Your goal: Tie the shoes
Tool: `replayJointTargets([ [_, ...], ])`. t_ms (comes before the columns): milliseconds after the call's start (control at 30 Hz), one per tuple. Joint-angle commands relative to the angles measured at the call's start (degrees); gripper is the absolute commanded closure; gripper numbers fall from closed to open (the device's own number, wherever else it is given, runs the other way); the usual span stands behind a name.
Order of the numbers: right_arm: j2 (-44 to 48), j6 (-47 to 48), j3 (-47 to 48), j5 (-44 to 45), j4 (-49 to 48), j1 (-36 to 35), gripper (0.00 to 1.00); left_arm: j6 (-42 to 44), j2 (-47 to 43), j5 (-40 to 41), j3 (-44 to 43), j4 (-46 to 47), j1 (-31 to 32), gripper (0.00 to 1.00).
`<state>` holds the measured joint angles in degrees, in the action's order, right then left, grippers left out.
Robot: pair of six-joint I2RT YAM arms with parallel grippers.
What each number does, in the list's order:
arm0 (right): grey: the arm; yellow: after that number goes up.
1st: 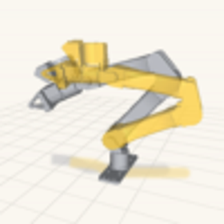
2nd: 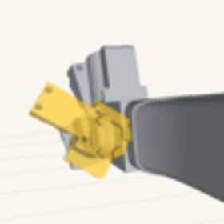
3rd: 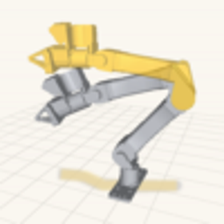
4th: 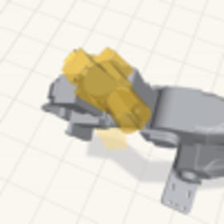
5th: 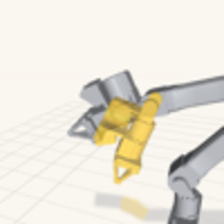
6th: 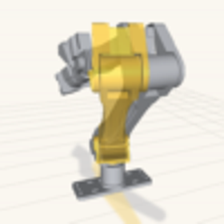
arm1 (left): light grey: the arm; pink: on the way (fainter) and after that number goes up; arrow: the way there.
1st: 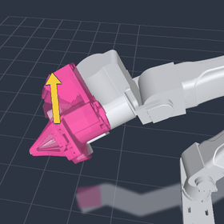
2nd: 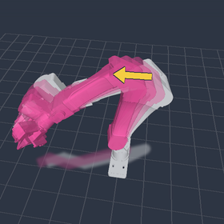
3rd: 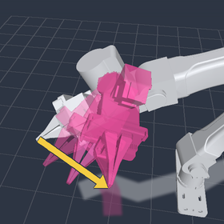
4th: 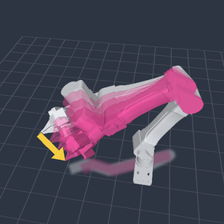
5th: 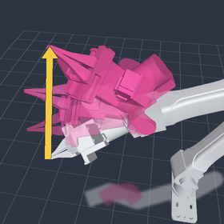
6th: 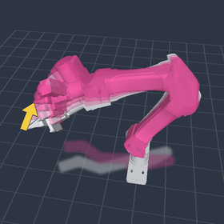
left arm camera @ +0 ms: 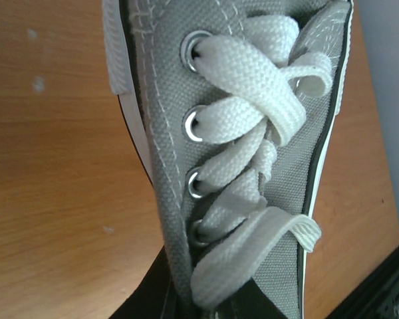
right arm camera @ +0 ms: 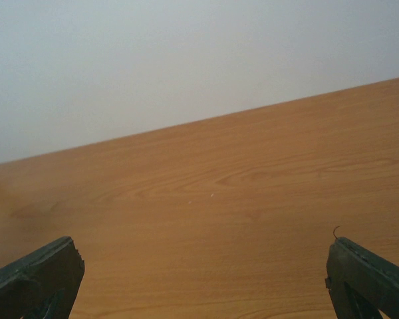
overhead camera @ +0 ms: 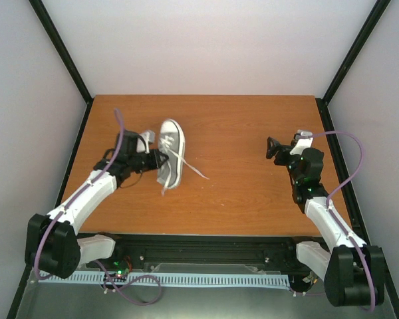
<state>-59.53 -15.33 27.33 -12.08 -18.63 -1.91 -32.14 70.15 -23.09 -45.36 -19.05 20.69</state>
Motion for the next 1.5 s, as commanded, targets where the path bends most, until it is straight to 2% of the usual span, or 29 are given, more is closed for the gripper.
replayJointTargets([
  [0,-2.33,2.66,2.07,-8.41,-1.13,-0.33,0.00,-3.59,-1.06,3.75,-1.13,10.15,3.29,0.99],
  [167,-7.19,4.90,4.33,-14.03,-0.44,-3.83,0.00,-2.59,2.91,12.78,-0.33,3.61,3.31,0.99],
  [300,-13.06,7.26,8.81,-16.00,2.92,-9.29,0.00,-3.88,7.24,12.29,2.00,5.06,3.60,0.98],
  [400,-15.28,7.59,10.15,-14.77,3.01,-13.93,0.00,-4.24,9.25,11.62,3.20,6.18,4.02,0.92],
  [433,-15.64,7.28,10.16,-15.14,2.72,-14.94,0.00,-4.25,9.38,11.06,3.59,6.55,4.01,0.84],
  [533,-15.77,6.28,9.91,-14.83,3.27,-18.09,0.00,-3.61,8.46,9.29,4.50,6.71,4.01,0.37],
  [567,-15.67,5.43,9.79,-14.56,3.65,-19.11,0.00,-3.24,7.48,10.05,4.89,6.03,4.01,0.25],
  [633,-15.48,2.88,9.48,-13.80,4.94,-21.16,0.01,-2.71,4.11,12.94,5.98,4.03,4.01,0.10],
  [733,-14.79,-1.90,8.62,-12.17,6.82,-25.55,0.04,-2.12,-3.03,16.21,7.24,0.57,3.88,0.02],
  [867,-14.53,-5.52,7.50,-6.93,9.44,-34.70,0.08,-1.25,-10.45,14.77,6.78,-4.13,3.66,0.00],
  [967,-15.12,-7.83,7.35,0.22,11.71,-38.93,0.15,-2.10,-12.95,12.98,6.98,-6.00,3.66,0.01],
  [1133,-18.71,-13.48,9.59,15.00,19.92,-39.40,0.28,-2.77,-14.27,11.74,9.35,-5.31,3.66,0.01],
  [1300,-21.87,-11.41,11.88,17.52,22.42,-40.45,0.30,-0.70,-16.06,11.07,9.40,-5.14,3.65,0.01],
  [1467,-28.68,-8.73,16.31,19.31,24.15,-40.76,0.36,0.69,-17.86,17.04,9.11,-6.52,3.66,0.00],
])
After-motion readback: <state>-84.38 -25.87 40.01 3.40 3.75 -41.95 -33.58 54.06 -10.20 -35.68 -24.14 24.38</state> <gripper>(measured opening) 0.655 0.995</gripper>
